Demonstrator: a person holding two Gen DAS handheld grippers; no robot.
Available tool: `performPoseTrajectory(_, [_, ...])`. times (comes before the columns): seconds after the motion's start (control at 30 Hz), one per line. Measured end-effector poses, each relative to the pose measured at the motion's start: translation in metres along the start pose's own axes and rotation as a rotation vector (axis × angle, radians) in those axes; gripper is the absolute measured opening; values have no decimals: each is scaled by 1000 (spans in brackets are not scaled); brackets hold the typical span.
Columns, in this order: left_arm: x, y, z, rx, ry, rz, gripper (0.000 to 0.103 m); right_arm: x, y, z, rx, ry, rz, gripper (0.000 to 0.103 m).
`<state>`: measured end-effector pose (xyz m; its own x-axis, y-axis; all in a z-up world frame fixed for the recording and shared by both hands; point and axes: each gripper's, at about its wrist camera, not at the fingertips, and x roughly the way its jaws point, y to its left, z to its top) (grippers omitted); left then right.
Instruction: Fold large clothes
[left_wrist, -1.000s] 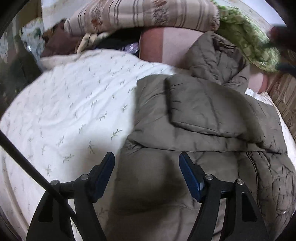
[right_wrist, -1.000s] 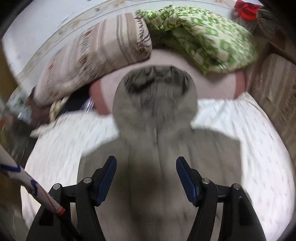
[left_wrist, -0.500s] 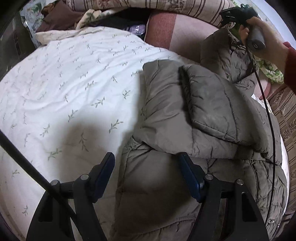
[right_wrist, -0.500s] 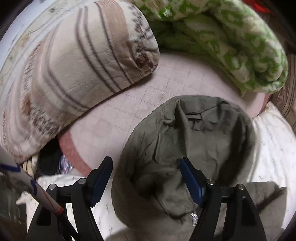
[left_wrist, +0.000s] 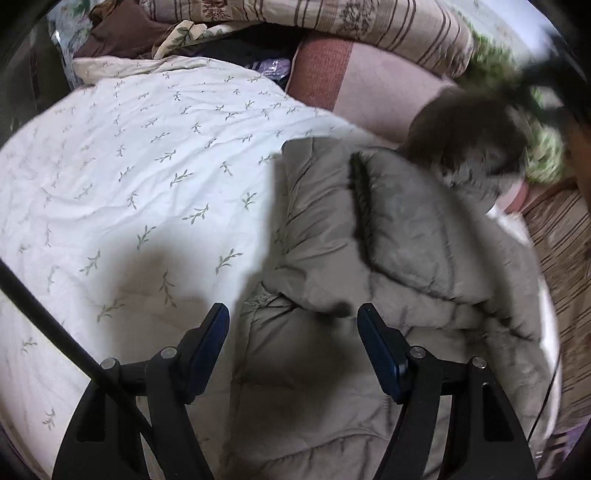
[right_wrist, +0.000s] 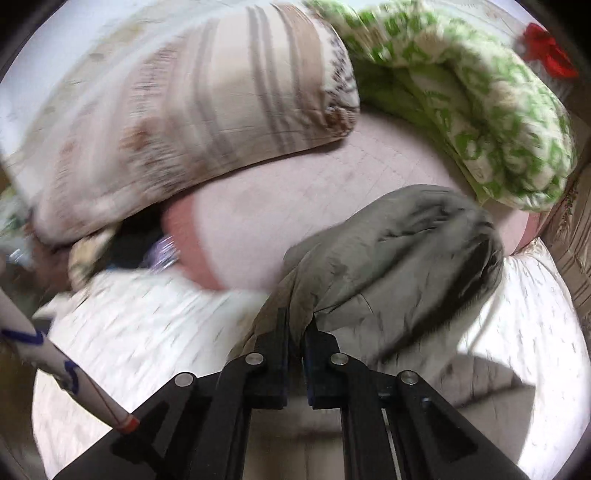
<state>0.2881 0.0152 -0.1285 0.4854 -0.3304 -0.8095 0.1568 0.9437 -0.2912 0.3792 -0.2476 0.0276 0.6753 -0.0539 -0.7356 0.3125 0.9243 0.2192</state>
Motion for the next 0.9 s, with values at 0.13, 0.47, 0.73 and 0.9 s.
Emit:
performPoseTrajectory(0.13, [-16,9,1,-54,-31,-95,71,-66,-14,-104,-23,12,108,7])
performPoseTrajectory(0.47, [-40,-8,-25,-98,-71,-137,71,-49,-87,-243,120,147,213,12])
performPoseTrajectory(0.73, [-38,-72,-9,11,-5,-176,75,-123,-158,-229,74,-72,93,79])
performPoseTrajectory(0.9, [2,-113,29,27,63,-246,76,-101,-191,-195,158,-37,79,81])
